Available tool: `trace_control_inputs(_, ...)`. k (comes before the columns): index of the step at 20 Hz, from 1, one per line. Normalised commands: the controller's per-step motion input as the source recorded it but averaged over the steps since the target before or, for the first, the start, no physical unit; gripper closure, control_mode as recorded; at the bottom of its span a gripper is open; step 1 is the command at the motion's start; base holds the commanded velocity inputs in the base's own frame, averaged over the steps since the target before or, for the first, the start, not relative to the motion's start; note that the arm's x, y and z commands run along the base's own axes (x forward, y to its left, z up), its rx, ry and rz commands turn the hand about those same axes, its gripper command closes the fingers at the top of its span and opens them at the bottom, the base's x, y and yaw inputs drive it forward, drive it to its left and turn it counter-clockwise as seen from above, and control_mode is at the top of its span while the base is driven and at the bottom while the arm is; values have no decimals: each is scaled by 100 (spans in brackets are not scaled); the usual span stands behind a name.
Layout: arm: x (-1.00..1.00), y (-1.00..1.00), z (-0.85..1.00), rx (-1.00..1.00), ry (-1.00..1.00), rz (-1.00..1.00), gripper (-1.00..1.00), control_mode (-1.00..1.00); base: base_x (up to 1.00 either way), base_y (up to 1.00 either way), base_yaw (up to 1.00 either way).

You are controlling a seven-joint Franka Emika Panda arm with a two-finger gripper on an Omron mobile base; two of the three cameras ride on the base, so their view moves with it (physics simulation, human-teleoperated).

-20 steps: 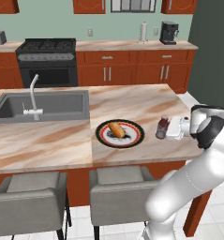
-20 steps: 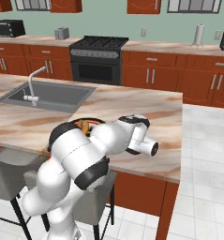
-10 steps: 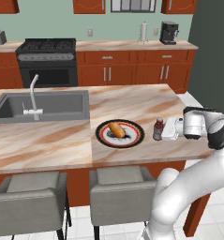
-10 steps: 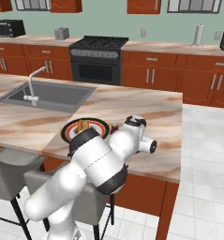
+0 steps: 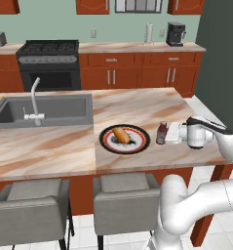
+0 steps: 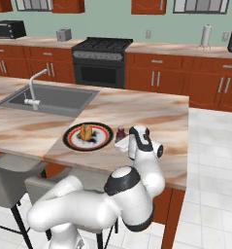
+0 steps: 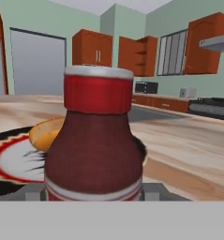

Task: Move the hot dog bun to the plate on the dining table and place the condiment next to that plate. Then navigate to the fridge and take the sausage and place it on the plate as well.

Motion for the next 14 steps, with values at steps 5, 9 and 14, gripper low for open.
trace_control_inputs(5,21,0,-19,0,-2,1,100,-100,0,0,0)
trace_control_inputs(9,0,1,-24,0,-9,1,-100,-100,0,0,0)
trace_control_inputs(14,-3,0,-11,0,-10,0,-100,-100,0,0,0)
